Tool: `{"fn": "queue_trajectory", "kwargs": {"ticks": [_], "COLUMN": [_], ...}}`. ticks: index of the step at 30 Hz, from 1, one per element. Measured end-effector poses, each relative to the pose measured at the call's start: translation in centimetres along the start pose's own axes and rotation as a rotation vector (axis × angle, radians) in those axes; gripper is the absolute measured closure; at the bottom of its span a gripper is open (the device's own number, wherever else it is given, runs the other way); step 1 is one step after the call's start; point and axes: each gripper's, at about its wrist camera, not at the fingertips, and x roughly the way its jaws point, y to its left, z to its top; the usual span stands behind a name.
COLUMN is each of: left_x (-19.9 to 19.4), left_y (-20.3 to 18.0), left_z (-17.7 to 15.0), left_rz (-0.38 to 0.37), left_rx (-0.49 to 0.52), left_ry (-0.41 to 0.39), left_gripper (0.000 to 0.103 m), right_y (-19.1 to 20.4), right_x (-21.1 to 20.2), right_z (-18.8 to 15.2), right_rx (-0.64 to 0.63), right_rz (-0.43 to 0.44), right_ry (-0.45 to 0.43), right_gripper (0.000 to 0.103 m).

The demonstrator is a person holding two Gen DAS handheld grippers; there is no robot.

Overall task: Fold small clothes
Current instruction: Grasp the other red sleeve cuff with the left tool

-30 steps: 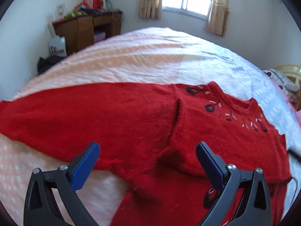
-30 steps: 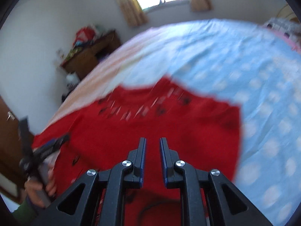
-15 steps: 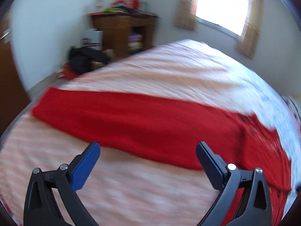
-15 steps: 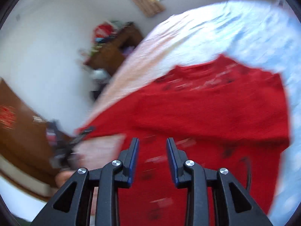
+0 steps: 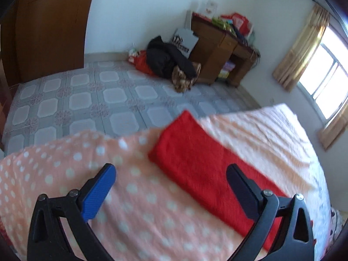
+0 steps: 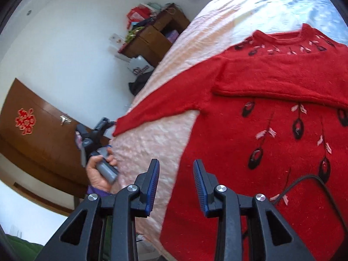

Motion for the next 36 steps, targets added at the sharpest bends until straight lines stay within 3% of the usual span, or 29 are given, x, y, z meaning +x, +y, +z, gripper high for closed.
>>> {"fn": "queue_trajectory", "kwargs": {"ticks": [7, 8, 10, 12, 15, 20, 21, 22, 24, 25, 28, 36], "left_x": [1.6, 1.5, 1.5, 1.5, 1.9, 2.0, 2.0, 2.0, 2.0, 2.1, 2.3, 2.1], "left_y": [-2.1, -2.1, -2.1, -2.2, -2.4, -2.5, -2.5, -2.5, -2.7, -2.8, -3.0, -2.7], "left_z": [-0.1, -0.2, -0.2, 0.0, 0.2, 0.1, 0.1, 0.0, -0.2, -0.2, -0.2, 0.0], "left_rz": [0.030, 0.029, 0.009, -0.024, -0.015, -0.023, -0.022, -0.020, -0.015, -0.011, -0.002, -0.020], "left_rx": [0.081, 0.089, 0.094, 0.085, 0.087, 0.100, 0.100, 0.102, 0.120, 0.129, 0.135, 0.118], "left_ry": [0.003, -0.003, -0.005, -0.002, -0.002, -0.007, -0.007, -0.011, -0.014, -0.013, -0.012, -0.018], "left_gripper": [0.000, 0.000, 0.000, 0.000, 0.001, 0.012, 0.013, 0.013, 0.013, 0.013, 0.013, 0.012], "right_y": [-0.6, -0.7, -0.6, -0.3, 0.5, 1.1, 0.9, 0.6, -0.9, -1.5, -2.4, 0.2], "right_x": [-0.5, -0.1, 0.7, 2.0, 4.7, 10.6, 11.7, 12.4, 13.1, 12.9, 12.4, 12.4], "right_z": [0.3, 0.7, 1.8, 3.2, 5.3, 8.0, 8.4, 8.5, 9.0, 9.1, 9.5, 9.6], "right_rx": [-0.082, -0.102, -0.151, -0.203, -0.269, -0.345, -0.353, -0.344, -0.271, -0.234, -0.184, -0.229], "right_rz": [-0.195, -0.218, -0.277, -0.287, -0.306, -0.365, -0.390, -0.415, -0.442, -0.422, -0.355, -0.276], "right_ry": [-0.108, -0.124, -0.165, -0.193, -0.187, -0.135, -0.121, -0.111, -0.097, -0.122, -0.134, -0.133], "right_gripper": [0.067, 0.061, 0.034, 0.033, 0.033, 0.033, 0.038, 0.056, 0.079, 0.084, 0.086, 0.087]}}
